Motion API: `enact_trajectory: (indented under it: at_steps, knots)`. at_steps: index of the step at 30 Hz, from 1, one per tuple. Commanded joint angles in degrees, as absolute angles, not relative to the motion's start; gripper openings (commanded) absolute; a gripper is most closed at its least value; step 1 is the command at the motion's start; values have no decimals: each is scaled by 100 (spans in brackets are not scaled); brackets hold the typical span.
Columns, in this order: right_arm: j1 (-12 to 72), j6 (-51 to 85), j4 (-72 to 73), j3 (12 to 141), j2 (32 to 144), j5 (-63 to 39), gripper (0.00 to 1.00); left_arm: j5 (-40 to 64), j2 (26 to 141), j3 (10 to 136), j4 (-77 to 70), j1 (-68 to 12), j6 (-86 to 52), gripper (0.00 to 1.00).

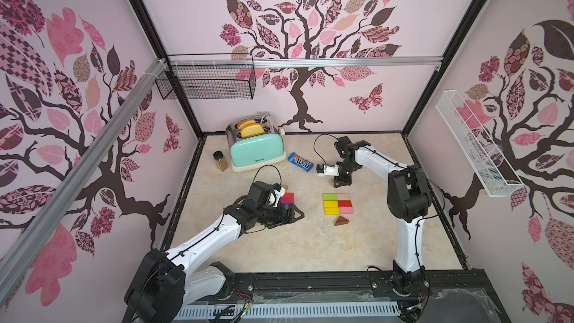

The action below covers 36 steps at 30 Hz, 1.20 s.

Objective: Assemble a piece of candy with building blocks
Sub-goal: Assemble the building block at the center of the board.

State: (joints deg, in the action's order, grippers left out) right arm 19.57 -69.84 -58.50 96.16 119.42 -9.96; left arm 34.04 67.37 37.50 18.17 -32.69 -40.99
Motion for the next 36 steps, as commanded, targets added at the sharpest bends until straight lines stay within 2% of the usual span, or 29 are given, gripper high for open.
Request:
enact_trajectory:
  at_steps: [1, 9, 21, 36]
  knots:
    - [1925, -7020, -5950, 9573, 12018, -1089, 12, 3580, 6811, 3763, 1644, -3174, -4142, 98]
    - [1890, -7066, -5897, 9431, 12007, -1112, 12, 3902, 6675, 3645, 1506, -2701, -4276, 98]
    - [1911, -7049, -5799, 9346, 12075, -1104, 13, 3983, 6587, 3574, 1417, -2653, -4263, 98]
    - [1951, -6998, -5693, 9335, 12193, -1036, 21, 4025, 6539, 3554, 1407, -2576, -4271, 98]
